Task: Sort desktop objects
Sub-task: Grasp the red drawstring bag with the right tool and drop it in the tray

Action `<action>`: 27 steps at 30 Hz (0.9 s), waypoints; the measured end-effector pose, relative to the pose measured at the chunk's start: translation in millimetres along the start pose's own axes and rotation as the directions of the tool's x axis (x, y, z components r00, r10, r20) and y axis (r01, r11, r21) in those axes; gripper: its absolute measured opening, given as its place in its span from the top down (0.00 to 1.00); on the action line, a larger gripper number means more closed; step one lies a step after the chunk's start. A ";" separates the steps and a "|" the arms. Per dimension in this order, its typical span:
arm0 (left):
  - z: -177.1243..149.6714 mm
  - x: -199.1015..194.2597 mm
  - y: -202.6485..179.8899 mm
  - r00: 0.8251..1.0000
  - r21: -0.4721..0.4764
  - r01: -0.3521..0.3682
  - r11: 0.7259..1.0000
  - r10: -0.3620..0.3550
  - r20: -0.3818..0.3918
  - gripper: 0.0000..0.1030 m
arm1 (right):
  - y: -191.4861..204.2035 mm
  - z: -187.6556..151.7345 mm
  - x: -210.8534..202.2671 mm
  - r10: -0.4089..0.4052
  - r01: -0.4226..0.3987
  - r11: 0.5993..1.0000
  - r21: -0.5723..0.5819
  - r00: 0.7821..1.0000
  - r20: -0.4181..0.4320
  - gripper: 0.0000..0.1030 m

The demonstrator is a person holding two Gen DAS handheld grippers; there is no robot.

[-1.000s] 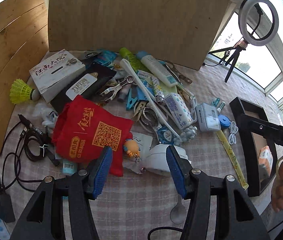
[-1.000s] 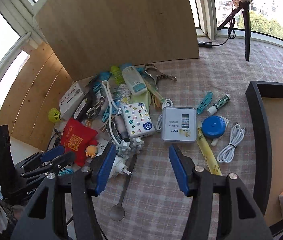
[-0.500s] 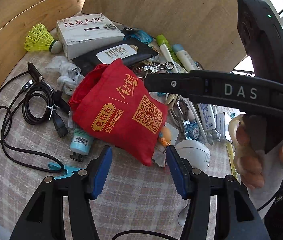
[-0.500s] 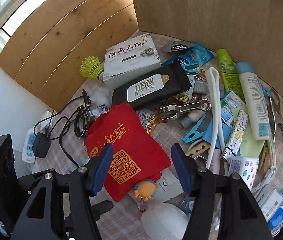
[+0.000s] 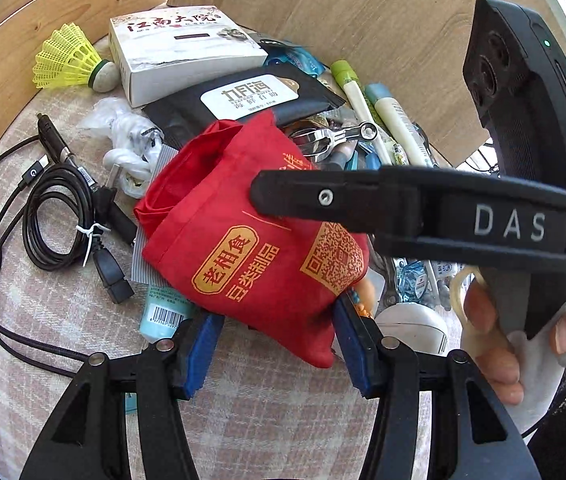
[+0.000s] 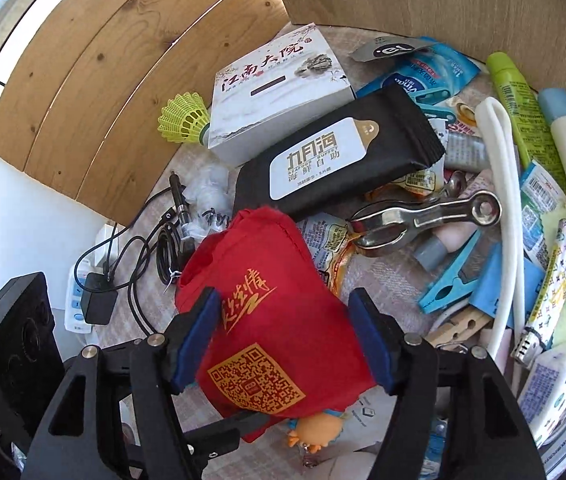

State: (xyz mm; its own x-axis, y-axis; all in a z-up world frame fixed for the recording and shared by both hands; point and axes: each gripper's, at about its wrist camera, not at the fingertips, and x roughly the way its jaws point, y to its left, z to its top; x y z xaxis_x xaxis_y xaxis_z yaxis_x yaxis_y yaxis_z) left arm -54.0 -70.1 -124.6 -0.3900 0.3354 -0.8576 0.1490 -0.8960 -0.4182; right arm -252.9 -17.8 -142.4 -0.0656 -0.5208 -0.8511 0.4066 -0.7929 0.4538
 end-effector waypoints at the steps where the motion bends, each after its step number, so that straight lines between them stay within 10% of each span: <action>1: 0.4 0.6 -1.0 1.000 0.007 0.001 1.000 -0.001 -0.002 0.51 | 2.0 -2.7 -1.1 -0.008 0.008 1.000 -0.001 1.000 0.010 0.41; 8: 3.6 -3.6 -10.0 0.999 0.087 0.052 0.995 -0.052 -0.010 0.54 | 14.3 -15.3 -17.2 -0.023 0.021 0.999 0.032 0.999 0.048 0.55; 14: 5.6 2.3 5.2 0.994 0.052 0.102 0.993 -0.101 -0.030 0.61 | -7.4 -9.1 -3.8 -0.105 0.098 0.985 0.140 0.994 0.042 0.31; 27: 10.6 -18.5 -9.9 0.989 0.207 0.150 0.967 -0.146 -0.037 0.75 | 32.7 -16.7 -15.0 -0.037 0.019 0.984 0.179 0.994 0.099 0.40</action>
State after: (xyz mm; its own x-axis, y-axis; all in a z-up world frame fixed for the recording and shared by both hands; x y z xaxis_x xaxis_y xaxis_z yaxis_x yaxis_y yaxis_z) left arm -57.9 -70.5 -101.5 -0.3740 0.4727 -0.7979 -0.1029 -0.8762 -0.4708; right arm -223.4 -30.6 -119.2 -0.1708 -0.5199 -0.8370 0.2356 -0.8463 0.4777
